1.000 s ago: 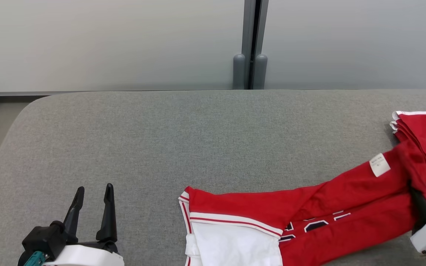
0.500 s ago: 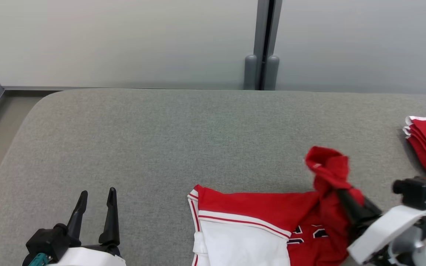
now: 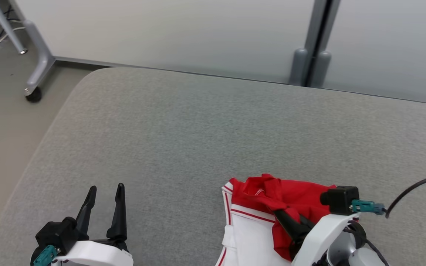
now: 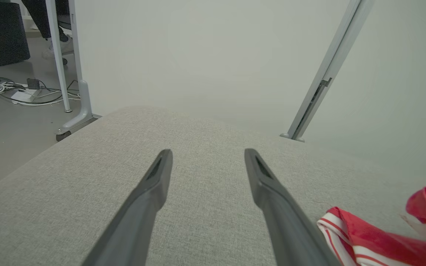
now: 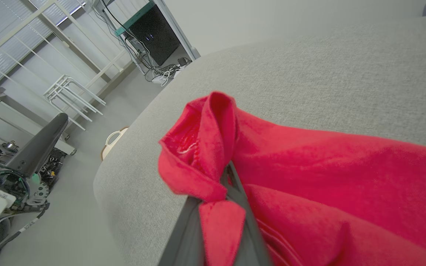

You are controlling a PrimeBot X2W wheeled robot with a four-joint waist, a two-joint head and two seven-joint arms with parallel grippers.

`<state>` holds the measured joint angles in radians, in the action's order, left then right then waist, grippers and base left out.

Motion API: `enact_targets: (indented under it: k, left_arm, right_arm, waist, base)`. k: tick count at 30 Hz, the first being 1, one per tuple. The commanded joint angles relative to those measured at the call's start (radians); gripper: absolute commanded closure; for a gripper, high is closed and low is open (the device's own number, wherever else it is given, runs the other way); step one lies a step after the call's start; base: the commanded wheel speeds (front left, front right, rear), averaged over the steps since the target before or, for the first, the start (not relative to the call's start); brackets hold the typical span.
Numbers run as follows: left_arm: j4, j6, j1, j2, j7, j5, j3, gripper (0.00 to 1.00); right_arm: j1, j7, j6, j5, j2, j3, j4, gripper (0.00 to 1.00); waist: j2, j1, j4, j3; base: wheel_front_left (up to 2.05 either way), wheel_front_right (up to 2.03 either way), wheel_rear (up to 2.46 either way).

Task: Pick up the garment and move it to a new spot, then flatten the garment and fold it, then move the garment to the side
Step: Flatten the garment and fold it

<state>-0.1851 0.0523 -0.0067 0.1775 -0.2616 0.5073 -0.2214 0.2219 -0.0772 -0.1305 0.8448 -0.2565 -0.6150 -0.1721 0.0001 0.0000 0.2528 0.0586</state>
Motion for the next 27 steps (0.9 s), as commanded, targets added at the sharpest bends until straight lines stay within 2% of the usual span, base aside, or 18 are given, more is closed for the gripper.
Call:
enact_targets:
  k: [1,7,8,9,10,11,15,19,23,27]
  left_arm:
    - [-0.004,-0.004,-0.012,0.001,-0.004,-0.004,0.000,0.00]
    - [-0.011,-0.004,-0.013,-0.003,-0.004,-0.006,0.001,0.00]
    - [-0.012,-0.005,-0.014,-0.004,-0.004,-0.006,0.003,0.00]
    - [-0.012,-0.005,-0.014,-0.004,-0.004,-0.006,0.005,0.00]
    - [-0.013,-0.005,-0.014,-0.003,-0.004,-0.006,0.007,0.00]
    - [-0.014,-0.004,-0.012,-0.003,-0.004,-0.005,0.010,0.00]
    - [-0.015,-0.002,-0.010,-0.002,-0.004,-0.006,0.018,0.00]
    - [-0.013,-0.002,-0.003,0.005,-0.004,-0.002,0.033,0.00]
    - [0.001,0.004,0.011,0.010,-0.004,-0.001,0.050,0.00]
    - [0.021,0.010,0.021,0.011,-0.004,-0.006,0.070,0.00]
  right_arm:
    - [0.016,0.011,-0.001,0.008,0.005,-0.008,-0.024,1.00]
    - [0.052,0.025,0.000,0.014,0.031,-0.071,-0.142,1.00]
    - [0.058,0.024,-0.001,0.018,0.039,-0.080,-0.161,0.92]
    - [0.064,0.023,-0.001,0.022,0.047,-0.089,-0.176,0.75]
    - [0.068,0.019,-0.001,0.028,0.054,-0.100,-0.190,0.16]
    - [0.073,0.018,-0.001,0.033,0.058,-0.109,-0.199,0.00]
    - [0.094,0.035,0.000,0.058,0.061,-0.142,-0.199,0.00]
    - [0.110,0.060,-0.001,0.093,0.037,-0.163,-0.140,0.00]
    - [0.117,0.099,0.000,0.138,-0.035,-0.132,-0.040,0.00]
    - [0.117,0.140,0.000,0.165,-0.125,-0.043,0.037,0.00]
  waist:
    - [-0.0001,0.0000,0.036,0.008]
    - [-0.0001,0.0000,0.068,0.014]
    - [-0.0001,0.0000,0.069,0.015]
    - [-0.0001,0.0000,0.069,0.015]
    - [-0.0001,0.0000,0.068,0.015]
    - [-0.0001,0.0000,0.064,0.014]
    - [-0.0001,0.0000,0.039,0.005]
    - [-0.0001,0.0000,0.001,-0.010]
    - [-0.0001,0.0000,-0.041,-0.022]
    - [-0.0001,0.0000,-0.075,-0.031]
  base:
    - [0.00,0.00,0.00]
    - [0.00,0.00,0.00]
    - [0.00,0.00,0.00]
    - [0.00,0.00,0.00]
    - [0.00,0.00,0.00]
    - [0.00,0.00,0.00]
    - [0.00,0.00,0.00]
    - [0.00,0.00,0.00]
    - [0.00,0.00,0.00]
    - [0.00,0.00,0.00]
